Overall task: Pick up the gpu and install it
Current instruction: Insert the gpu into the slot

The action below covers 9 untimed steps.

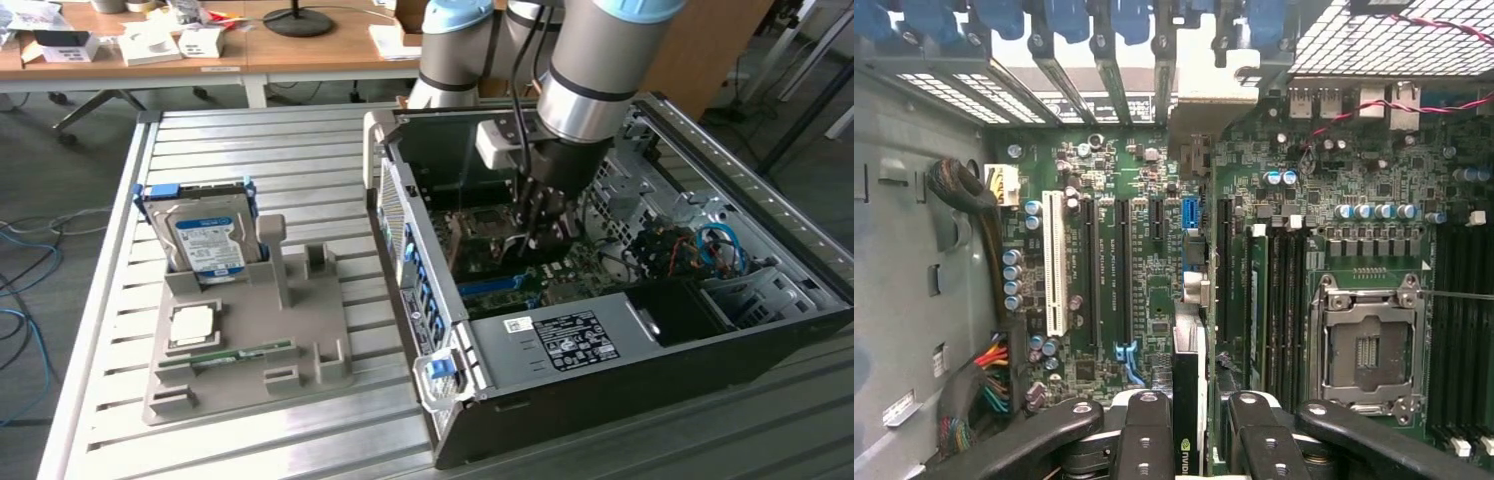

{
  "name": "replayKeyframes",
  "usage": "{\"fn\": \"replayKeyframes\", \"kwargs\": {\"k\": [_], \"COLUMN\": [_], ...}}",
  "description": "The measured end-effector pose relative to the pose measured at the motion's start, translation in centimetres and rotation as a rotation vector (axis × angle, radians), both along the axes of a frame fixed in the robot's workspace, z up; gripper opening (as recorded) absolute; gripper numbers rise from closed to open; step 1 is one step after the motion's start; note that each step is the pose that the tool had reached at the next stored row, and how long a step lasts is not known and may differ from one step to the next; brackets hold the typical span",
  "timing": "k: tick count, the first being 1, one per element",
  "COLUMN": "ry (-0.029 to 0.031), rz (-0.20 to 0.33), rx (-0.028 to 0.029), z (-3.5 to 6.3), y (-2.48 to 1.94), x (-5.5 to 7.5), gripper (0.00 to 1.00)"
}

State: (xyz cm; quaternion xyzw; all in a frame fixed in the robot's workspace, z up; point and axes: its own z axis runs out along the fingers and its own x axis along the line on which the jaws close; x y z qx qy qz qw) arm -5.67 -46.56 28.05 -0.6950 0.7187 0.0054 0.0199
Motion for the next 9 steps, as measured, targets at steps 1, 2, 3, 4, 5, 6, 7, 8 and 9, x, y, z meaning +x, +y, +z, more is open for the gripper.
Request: {"fn": "replayKeyframes", "kwargs": {"k": [1,2,3,4,5,6,7,8,9], "ry": [0.0,0.0001,0.0001,0.0001,0.0001,0.0001,0.0001,-0.0001,-0.0001], "rz": [0.0,0.0,0.0,0.0,0.0,0.0,0.0,0.0,0.0], "rx": [-0.0001,-0.0002,-0.0003,-0.0003,-0.0003,-0.0003,-0.0003,0.0002,0.0001], "z": [-0.03,-0.04,-0.04,-0.04,-0.04,-0.04,-0.06,-0.12,-0.18], "y": [-0.02,-0.02,-0.02,-0.03,-0.03,-0.02,-0.02,-0.02,-0.02], "x": [0.0,0.0,0.0,0.0,0.0,0.0,0.0,0.0,0.0], "gripper": [0.26,0.26,0.26,0.26,0.26,0.26,0.26,0.26,0.26]}}
